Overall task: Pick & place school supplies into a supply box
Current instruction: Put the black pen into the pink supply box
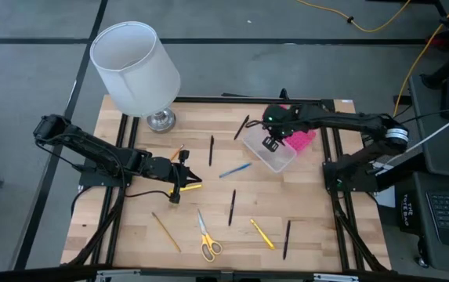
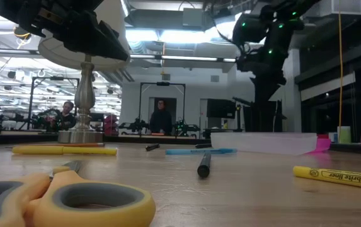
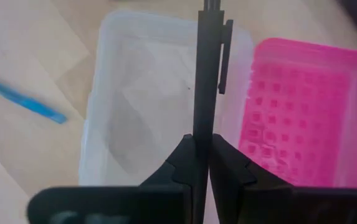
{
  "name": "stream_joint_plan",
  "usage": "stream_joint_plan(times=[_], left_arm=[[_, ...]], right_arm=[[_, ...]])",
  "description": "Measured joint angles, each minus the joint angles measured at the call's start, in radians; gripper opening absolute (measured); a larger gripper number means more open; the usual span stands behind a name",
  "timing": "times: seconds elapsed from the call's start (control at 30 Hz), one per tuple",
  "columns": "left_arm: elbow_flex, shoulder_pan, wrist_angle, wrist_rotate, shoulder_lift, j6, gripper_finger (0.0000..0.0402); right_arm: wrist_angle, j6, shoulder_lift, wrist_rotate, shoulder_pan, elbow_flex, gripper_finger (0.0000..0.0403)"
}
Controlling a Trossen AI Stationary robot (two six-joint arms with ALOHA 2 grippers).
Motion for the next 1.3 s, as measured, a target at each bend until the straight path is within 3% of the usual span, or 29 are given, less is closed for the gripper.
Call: stream_joint_plan(times=[0.1, 0.77, 1.3], left_arm=[[0.0, 0.0, 0.0, 0.0, 0.0, 0.0, 0.0004], [0.0, 0.0, 0.0, 0.0, 0.0, -0.001, 0.0004], [0.0, 0.0, 0.0, 0.0, 0.0, -0.002, 0.0004]], right_arm=[[-0.007, -0.018, 0.042, -0.047, -0.026, 0.002, 0.003], [0.001, -0.06, 0.266, -0.053, -0.077, 0.002, 0.0031], [0.001, -0.06, 0.279, -0.054, -0.077, 0.001, 0.0055]])
